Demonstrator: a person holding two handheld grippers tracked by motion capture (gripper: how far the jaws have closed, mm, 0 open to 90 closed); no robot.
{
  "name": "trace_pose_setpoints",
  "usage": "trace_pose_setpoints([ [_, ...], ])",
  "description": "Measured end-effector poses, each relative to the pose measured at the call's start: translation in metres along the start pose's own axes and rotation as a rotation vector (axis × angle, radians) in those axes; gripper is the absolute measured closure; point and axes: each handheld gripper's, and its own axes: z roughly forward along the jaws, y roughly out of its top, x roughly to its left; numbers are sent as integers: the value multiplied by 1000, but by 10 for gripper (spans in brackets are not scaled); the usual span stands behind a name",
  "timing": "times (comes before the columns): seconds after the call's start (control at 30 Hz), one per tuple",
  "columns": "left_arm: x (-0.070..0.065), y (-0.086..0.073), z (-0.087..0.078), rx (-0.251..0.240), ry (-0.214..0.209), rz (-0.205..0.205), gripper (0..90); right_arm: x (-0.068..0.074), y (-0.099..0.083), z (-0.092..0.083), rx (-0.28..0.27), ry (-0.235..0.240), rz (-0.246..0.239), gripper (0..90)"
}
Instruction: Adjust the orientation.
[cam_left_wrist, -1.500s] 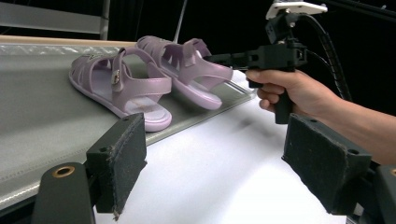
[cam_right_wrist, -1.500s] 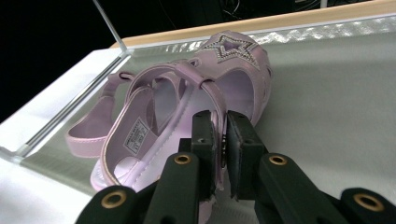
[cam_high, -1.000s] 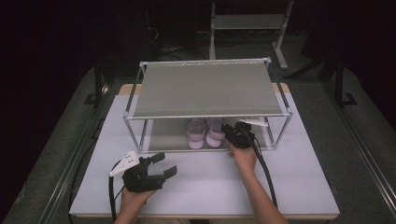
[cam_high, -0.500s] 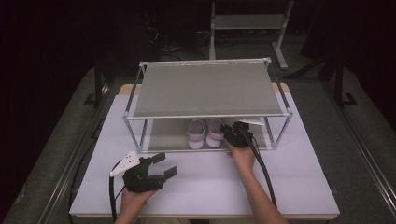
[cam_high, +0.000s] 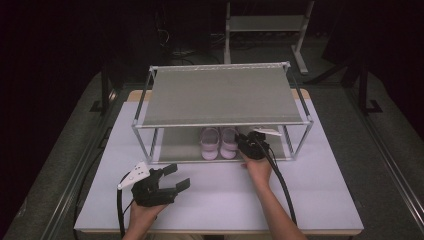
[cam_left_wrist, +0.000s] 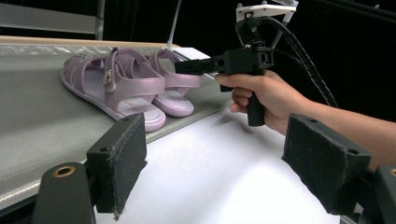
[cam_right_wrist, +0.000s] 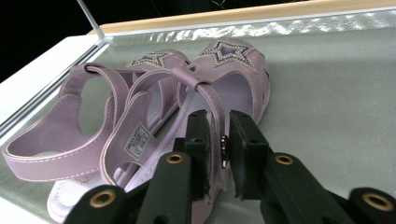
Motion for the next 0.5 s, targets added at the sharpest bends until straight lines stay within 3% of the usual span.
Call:
trace_pose_setpoints([
  [0.2, 0, 0, 0, 0, 1, -1, 212, 1, -1, -5, -53, 33, 7, 707],
  [0.5, -1, -1, 1, 6, -1, 5, 212, -6, -4, -16, -58, 56, 36, 672],
])
